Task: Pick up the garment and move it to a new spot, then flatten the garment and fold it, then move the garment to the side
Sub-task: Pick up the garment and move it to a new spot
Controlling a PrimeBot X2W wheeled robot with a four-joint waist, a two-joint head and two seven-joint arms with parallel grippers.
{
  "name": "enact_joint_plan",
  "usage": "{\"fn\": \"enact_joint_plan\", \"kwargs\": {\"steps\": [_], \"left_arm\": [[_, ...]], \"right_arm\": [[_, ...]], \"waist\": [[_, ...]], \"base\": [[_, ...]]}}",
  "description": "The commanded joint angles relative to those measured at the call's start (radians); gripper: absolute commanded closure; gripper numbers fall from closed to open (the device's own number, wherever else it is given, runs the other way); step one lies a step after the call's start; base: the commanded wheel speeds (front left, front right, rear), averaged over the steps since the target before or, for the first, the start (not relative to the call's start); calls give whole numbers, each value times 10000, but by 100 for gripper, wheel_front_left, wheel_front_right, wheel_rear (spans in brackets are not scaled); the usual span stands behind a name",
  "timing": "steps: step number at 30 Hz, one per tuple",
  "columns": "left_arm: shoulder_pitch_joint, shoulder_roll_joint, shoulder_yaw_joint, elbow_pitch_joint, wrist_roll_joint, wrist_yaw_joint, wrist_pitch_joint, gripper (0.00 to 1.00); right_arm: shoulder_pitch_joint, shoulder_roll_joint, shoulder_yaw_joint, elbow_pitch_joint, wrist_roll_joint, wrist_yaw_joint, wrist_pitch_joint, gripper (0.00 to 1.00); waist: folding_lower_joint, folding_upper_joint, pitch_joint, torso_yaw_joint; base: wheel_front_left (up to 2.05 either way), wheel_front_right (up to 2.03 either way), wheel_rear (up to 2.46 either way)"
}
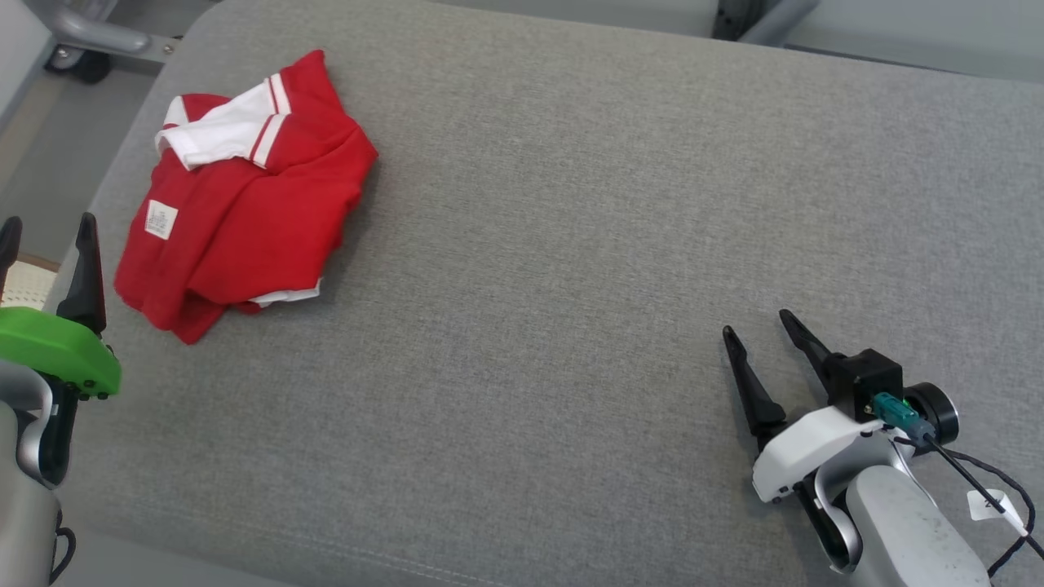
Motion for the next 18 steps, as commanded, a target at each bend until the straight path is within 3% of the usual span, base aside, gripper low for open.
{"fn": "enact_joint_plan", "kwargs": {"steps": [1, 8, 18], "left_arm": [[-231, 174, -323, 156, -342, -24, 161, 0], [-807, 1120, -2464, 899, -2651, -6, 895, 0], [-1237, 1180, -3742, 2641, -3731, -6, 188, 0]], "right_arm": [[-132, -119, -24, -25, -89, -3, -30, 0], [-363, -370, -12, -186, -195, -3, -30, 0], [-320, -648, -89, -347, -216, -3, -15, 0]], "waist": [[0, 0, 519, -525], [0, 0, 1028, -1108], [0, 0, 1304, -1329]], "base": [[0, 0, 0], [0, 0, 0], [0, 0, 0]]}}
